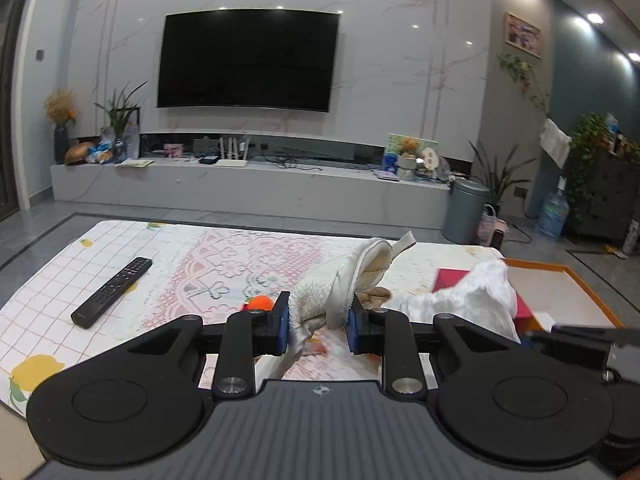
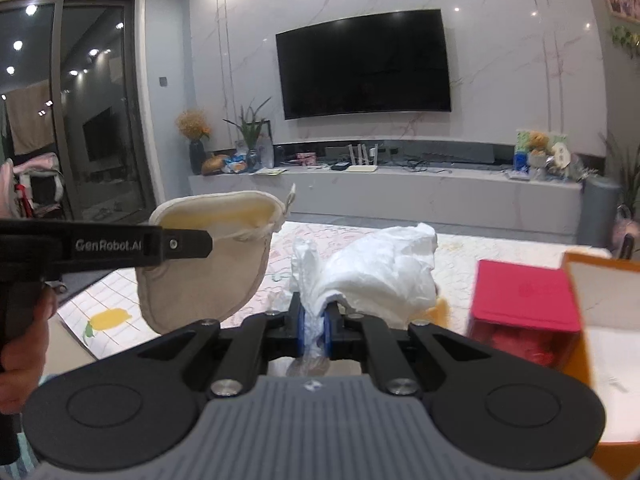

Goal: Organize soft objects
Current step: 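Carry the cloth and plastic bag into the orange box and release both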

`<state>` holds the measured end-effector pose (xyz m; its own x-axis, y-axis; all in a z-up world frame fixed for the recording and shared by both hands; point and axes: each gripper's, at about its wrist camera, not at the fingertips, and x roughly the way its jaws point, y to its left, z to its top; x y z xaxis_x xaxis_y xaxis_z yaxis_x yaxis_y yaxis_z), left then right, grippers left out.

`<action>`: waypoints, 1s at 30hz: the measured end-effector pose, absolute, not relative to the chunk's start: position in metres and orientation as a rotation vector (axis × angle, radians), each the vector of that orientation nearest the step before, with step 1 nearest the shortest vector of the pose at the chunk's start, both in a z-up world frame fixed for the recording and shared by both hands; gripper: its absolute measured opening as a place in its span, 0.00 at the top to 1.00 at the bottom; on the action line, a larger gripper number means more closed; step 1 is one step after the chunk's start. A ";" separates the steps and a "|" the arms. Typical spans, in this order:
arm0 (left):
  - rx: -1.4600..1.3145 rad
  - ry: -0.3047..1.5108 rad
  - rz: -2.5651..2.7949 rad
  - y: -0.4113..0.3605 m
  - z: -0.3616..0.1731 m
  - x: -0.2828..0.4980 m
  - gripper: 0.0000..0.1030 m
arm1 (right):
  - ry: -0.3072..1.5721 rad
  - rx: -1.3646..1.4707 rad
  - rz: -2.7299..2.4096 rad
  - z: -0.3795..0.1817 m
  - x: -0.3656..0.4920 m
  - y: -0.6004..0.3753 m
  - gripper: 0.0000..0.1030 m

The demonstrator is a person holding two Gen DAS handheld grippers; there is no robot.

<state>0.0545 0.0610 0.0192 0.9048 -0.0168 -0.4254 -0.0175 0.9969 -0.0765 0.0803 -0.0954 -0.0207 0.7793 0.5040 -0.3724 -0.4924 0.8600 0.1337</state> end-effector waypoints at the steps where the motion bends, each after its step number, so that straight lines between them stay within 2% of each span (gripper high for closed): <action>1: -0.072 0.440 -0.009 0.057 0.021 0.052 0.71 | 0.407 0.026 0.532 -0.017 0.076 -0.098 0.94; 14: -0.026 0.388 -0.159 -0.001 0.047 0.037 0.71 | 0.366 -0.017 0.370 0.025 0.031 -0.159 0.94; 30: 0.012 0.406 -0.474 -0.112 0.064 0.095 0.71 | 0.316 -0.073 0.101 0.064 0.048 -0.275 0.94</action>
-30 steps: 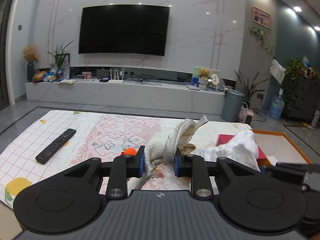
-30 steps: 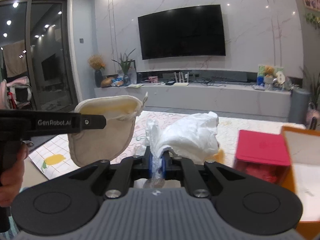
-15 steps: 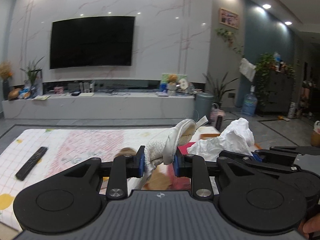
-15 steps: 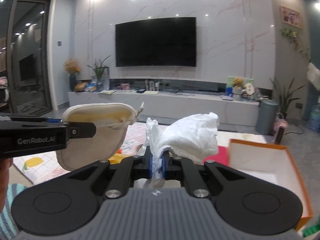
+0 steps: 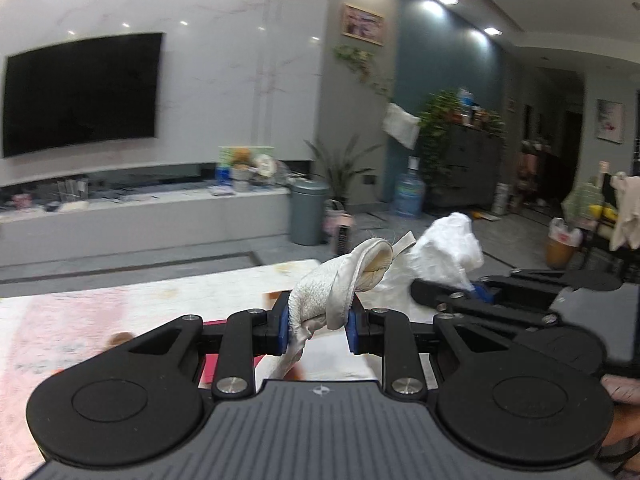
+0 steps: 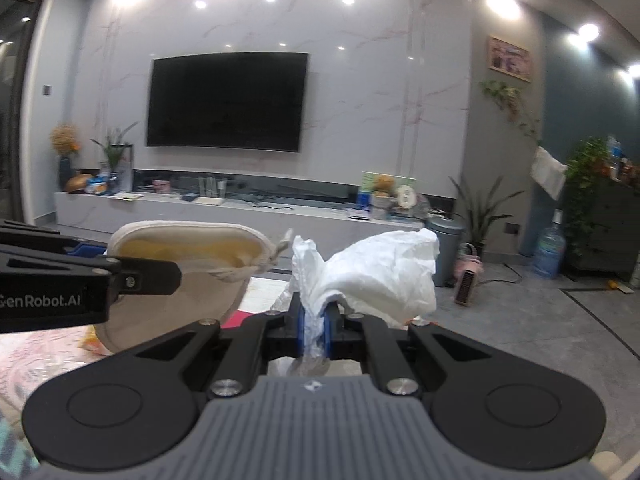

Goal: Organize soft objects
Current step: 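Carry the cloth and plastic bag into the orange box and release both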

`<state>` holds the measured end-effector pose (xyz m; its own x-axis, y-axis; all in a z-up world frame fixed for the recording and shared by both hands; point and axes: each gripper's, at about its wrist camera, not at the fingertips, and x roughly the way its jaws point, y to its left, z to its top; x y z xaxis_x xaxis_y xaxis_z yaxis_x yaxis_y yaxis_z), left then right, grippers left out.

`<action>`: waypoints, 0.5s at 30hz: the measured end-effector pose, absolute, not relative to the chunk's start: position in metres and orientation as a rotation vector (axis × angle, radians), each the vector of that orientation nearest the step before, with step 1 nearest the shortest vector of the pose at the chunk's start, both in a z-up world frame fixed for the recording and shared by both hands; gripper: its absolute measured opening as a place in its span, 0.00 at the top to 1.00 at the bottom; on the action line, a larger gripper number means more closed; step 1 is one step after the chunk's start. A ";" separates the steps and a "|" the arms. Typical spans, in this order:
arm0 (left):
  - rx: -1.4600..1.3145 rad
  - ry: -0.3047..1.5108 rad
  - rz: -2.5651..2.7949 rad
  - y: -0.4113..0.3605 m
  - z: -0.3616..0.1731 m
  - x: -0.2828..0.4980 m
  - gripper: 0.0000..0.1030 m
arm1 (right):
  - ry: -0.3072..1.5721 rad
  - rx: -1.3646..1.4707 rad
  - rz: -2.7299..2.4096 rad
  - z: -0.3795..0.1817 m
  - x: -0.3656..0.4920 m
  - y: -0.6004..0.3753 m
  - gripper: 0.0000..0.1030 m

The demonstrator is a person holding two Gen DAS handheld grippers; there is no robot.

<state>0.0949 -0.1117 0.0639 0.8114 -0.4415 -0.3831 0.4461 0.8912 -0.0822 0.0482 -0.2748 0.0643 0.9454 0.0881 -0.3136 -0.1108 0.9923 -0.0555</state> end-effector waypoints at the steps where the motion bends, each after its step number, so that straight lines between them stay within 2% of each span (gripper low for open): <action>1: 0.009 0.414 -0.493 -0.119 0.063 0.099 0.71 | 0.320 -0.075 0.093 0.064 0.051 -0.281 0.94; 15: -0.029 0.555 -0.614 -0.179 0.022 0.177 0.71 | 0.465 -0.119 0.038 0.036 0.118 -0.345 0.94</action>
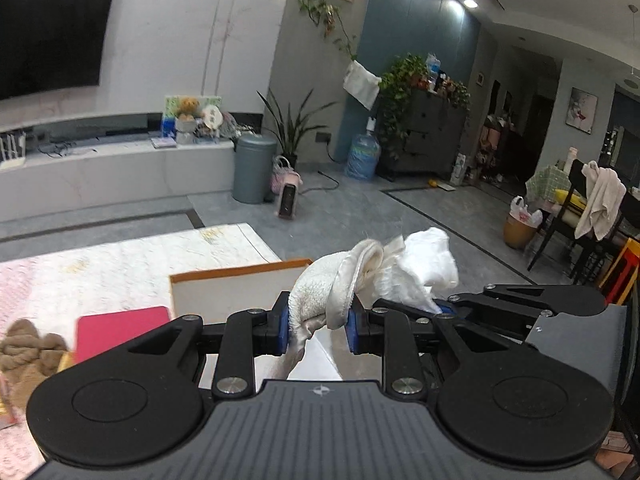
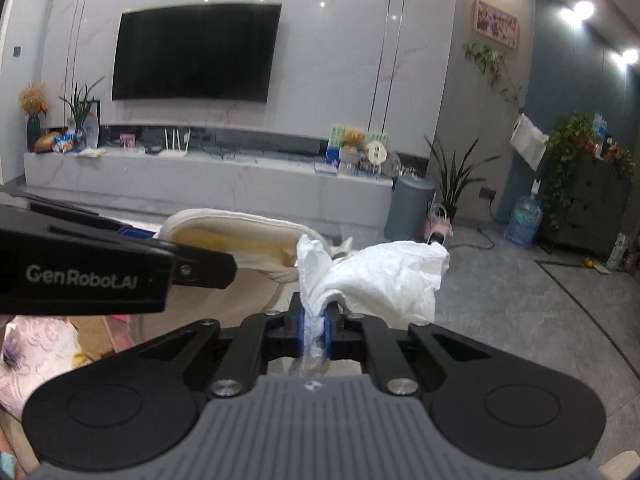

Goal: Organize soft objects
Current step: 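Carry the cloth and plastic bag into the orange box and release both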

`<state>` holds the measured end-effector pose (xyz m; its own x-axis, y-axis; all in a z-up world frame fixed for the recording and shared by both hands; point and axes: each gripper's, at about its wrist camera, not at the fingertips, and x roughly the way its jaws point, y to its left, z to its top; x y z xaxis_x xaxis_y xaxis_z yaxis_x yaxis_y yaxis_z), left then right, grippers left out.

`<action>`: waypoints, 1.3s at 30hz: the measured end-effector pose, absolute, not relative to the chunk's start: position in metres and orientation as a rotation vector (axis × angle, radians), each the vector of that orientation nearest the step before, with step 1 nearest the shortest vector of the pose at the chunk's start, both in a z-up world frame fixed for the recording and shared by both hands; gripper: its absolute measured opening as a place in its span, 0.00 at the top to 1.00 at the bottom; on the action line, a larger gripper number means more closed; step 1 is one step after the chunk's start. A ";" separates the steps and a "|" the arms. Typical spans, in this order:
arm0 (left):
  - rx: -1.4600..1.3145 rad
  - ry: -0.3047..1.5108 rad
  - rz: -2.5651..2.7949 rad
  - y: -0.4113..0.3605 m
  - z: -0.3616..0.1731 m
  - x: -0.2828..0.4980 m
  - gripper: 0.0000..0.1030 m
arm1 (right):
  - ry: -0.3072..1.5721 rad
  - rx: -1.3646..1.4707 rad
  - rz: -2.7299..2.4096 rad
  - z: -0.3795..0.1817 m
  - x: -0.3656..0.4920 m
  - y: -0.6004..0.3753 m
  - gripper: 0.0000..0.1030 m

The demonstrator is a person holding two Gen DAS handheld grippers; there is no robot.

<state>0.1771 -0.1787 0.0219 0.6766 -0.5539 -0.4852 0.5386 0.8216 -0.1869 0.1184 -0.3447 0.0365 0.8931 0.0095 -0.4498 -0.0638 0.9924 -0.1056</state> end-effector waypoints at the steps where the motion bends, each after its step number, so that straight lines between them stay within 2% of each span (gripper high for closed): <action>1: -0.028 0.566 -0.618 -0.182 0.019 0.181 0.71 | 0.480 -0.120 0.044 0.032 0.124 -0.348 0.94; 15: 0.011 0.752 -0.564 -0.197 -0.040 0.236 0.71 | 0.732 -0.088 0.102 -0.028 0.211 -0.373 0.94; 23: 0.024 0.830 -0.541 -0.197 -0.060 0.246 0.70 | 0.813 -0.132 0.099 -0.060 0.231 -0.367 0.91; 30: 0.015 0.839 -0.547 -0.191 -0.057 0.238 0.60 | 0.856 -0.137 0.116 -0.076 0.232 -0.362 0.86; 34: -0.001 0.825 -0.568 -0.189 -0.050 0.235 0.54 | 0.853 -0.156 0.123 -0.073 0.225 -0.358 0.62; 39: -0.040 0.782 -0.585 -0.183 -0.035 0.227 0.36 | 0.824 -0.176 0.117 -0.059 0.212 -0.351 0.47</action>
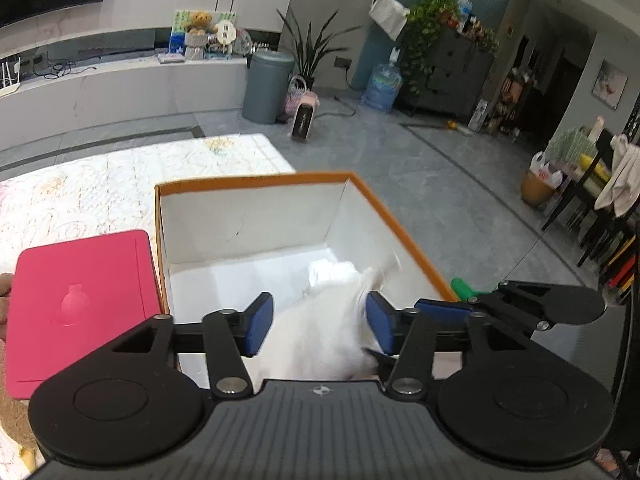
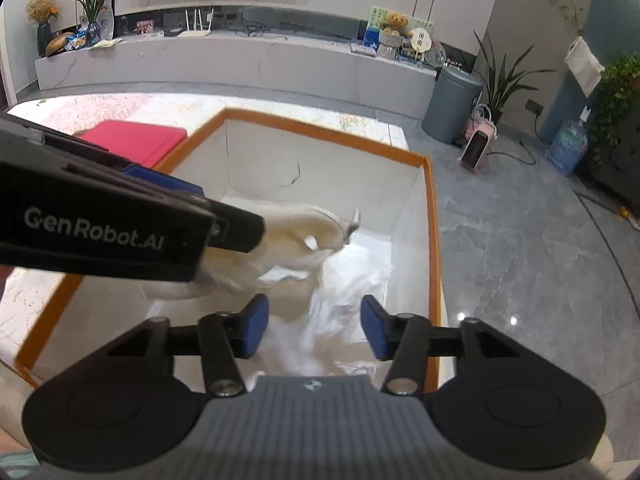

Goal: Organize soft objects
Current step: 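Carry the cloth and plastic bag into the orange box and release both, then move both tools back over the bed toward the clear plastic wrap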

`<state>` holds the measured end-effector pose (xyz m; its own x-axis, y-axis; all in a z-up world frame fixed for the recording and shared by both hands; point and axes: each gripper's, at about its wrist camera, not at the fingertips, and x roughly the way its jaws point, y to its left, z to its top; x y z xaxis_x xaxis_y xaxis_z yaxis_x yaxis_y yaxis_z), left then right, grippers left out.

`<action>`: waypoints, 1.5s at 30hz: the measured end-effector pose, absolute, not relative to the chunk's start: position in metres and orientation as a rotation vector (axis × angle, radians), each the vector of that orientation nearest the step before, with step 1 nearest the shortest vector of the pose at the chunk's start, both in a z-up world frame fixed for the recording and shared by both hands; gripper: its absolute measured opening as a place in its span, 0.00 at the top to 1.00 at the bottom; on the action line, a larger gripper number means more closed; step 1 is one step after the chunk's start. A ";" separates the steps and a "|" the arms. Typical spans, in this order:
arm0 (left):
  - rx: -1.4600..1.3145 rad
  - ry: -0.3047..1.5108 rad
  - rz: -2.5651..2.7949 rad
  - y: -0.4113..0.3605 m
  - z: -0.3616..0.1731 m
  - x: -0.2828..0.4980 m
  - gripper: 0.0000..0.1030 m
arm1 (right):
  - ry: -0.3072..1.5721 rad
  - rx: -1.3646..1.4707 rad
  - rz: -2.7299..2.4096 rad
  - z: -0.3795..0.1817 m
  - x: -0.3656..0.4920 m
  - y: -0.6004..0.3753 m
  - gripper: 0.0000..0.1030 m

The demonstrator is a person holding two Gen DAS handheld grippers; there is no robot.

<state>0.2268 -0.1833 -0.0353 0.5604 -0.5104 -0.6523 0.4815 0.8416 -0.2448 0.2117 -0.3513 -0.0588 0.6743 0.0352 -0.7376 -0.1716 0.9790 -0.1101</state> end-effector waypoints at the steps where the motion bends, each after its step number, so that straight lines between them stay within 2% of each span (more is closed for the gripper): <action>1: -0.045 0.773 -0.585 -0.183 -0.032 0.226 0.36 | 0.819 -0.178 0.111 -0.055 0.209 -0.350 0.43; 4: -0.050 0.750 -0.588 -0.181 -0.022 0.219 0.36 | 0.802 -0.179 0.106 -0.046 0.200 -0.347 0.34; 14: 0.013 0.639 -0.499 -0.156 0.008 0.181 0.35 | 0.732 -0.210 0.118 -0.010 0.161 -0.320 0.27; 23: 0.005 0.483 -0.385 -0.105 0.021 0.131 0.35 | 0.593 -0.186 0.176 0.013 0.113 -0.274 0.24; 33: 0.000 0.372 -0.189 -0.048 0.007 0.084 0.35 | 0.454 -0.110 0.144 0.006 0.065 -0.214 0.24; 45: -0.107 0.472 -0.034 0.022 -0.029 0.063 0.35 | 0.425 0.004 0.130 -0.018 0.034 -0.168 0.24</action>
<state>0.0632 0.0216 -0.0288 0.8900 -0.0575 -0.4523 0.0078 0.9938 -0.1109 0.0340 -0.1676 -0.0185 0.9027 0.1262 -0.4113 -0.1246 0.9917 0.0308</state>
